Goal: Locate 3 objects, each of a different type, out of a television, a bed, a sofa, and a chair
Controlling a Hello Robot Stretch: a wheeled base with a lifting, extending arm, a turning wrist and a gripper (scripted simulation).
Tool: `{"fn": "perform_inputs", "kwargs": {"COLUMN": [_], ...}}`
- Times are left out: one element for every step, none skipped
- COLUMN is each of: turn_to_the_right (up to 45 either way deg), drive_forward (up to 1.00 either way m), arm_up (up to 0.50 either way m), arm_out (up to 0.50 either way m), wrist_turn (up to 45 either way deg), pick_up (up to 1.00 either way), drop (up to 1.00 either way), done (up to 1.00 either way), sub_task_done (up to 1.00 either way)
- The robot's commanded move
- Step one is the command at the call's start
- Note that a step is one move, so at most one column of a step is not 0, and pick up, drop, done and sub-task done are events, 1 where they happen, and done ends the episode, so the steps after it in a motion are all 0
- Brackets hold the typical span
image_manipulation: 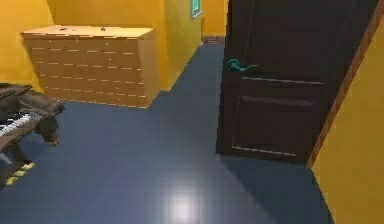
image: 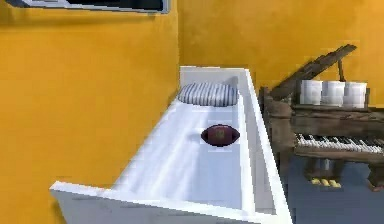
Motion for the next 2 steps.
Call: {"fn": "perform_inputs", "kwargs": {"turn_to_the_right": [45.0,45.0], "drive_forward": [0.0,0.0], "arm_up": [0.0,0.0], "arm_out": [0.0,0.0], "wrist_turn": [0.0,0.0], "pick_up": [0.0,0.0], "drop": [0.0,0.0], "done": [0.0,0.0], "sub_task_done": [0.0,0.0]}}
